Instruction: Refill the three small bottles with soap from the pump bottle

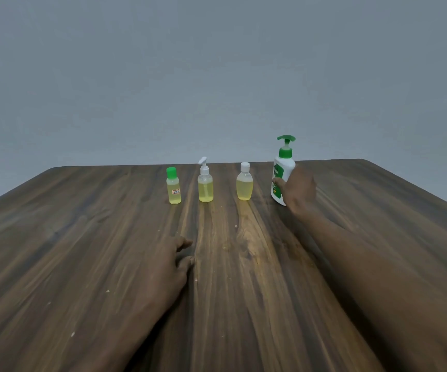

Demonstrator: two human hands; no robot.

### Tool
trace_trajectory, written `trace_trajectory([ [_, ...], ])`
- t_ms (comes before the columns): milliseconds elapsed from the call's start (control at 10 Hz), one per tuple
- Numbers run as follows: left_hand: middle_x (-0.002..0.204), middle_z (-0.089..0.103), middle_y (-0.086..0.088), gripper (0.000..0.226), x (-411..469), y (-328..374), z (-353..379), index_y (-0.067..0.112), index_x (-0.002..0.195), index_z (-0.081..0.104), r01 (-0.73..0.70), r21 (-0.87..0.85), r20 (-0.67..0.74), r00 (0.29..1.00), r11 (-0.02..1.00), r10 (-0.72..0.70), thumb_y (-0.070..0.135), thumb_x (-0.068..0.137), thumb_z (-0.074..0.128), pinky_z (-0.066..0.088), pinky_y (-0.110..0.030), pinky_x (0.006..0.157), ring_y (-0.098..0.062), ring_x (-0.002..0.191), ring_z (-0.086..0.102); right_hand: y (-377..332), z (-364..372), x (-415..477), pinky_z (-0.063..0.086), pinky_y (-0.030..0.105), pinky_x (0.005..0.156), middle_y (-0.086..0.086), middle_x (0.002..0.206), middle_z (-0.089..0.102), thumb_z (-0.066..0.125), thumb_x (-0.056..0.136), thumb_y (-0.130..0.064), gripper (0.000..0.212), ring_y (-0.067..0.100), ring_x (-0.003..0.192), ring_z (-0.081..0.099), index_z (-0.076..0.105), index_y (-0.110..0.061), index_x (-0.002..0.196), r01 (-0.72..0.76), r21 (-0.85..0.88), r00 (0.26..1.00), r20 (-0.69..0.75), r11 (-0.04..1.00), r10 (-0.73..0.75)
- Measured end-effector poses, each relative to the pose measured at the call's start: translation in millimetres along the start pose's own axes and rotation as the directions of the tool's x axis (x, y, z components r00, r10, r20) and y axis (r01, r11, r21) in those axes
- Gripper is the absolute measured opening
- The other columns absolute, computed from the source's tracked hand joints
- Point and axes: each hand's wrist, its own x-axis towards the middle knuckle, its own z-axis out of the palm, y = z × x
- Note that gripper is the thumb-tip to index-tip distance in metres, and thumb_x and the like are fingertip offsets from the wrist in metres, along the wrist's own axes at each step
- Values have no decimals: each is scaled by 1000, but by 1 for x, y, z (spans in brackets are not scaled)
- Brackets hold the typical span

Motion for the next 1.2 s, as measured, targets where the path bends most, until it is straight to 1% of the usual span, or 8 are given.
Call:
trace_trajectory([
  [200,136,63,0,37,0,0,0,16,135,61,-13,17,3,1000,1000,13,16,98,64,31,-12,96,-13,129,55,12,-5,21,50,33,86,14,114,69,72,88,-24,37,31,103,66,62,-5,118,-28,145,980,198,989,-1],
  [300,136,63,1,37,0,0,0,16,135,61,-16,15,4,1000,1000,16,16,98,64,33,-14,96,-13,129,55,19,-12,31,51,49,95,16,118,64,72,88,-14,46,31,106,64,48,-3,126,-100,310,948,318,946,-4],
  [400,135,64,2,37,1,0,1,17,135,61,-23,25,-5,1000,999,23,16,98,64,32,-14,96,-12,128,56,25,-19,40,50,47,99,11,114,67,67,91,-4,29,25,104,65,54,-12,116,-139,376,890,453,916,-50],
  [700,131,65,-1,35,4,-6,5,14,132,63,-9,5,-14,1000,1000,9,13,97,65,34,-16,97,-14,125,57,31,-28,52,52,22,76,-2,112,66,59,94,3,40,7,96,64,47,-15,127,-232,482,789,602,845,-127],
  [900,133,64,-1,37,4,-4,5,13,133,62,-21,-21,-32,999,1000,20,13,96,66,34,-16,96,-15,126,57,33,-31,41,42,31,99,7,132,57,64,92,-3,48,28,131,50,44,-9,135,-241,438,798,597,866,-80],
  [1000,132,65,-4,37,5,-5,5,10,133,62,1,-38,-44,999,999,-2,13,96,66,36,-19,97,-18,125,58,30,-52,27,35,33,105,9,153,41,71,90,-20,72,27,141,39,30,-11,148,-115,248,855,518,962,-31],
  [1100,131,65,-8,34,0,-4,1,6,132,62,27,-85,-50,998,996,-32,11,98,64,38,-24,100,-21,125,58,31,-82,0,32,41,113,10,156,37,66,92,-42,82,29,140,40,22,-15,156,67,-104,911,412,992,-18],
  [1200,129,66,-14,32,0,6,-9,2,130,63,53,-91,-54,997,994,-58,13,100,60,39,-31,106,-27,125,59,25,-111,-34,39,36,106,8,147,51,62,94,-43,66,23,130,51,39,-16,149,227,-190,905,403,955,-135],
])
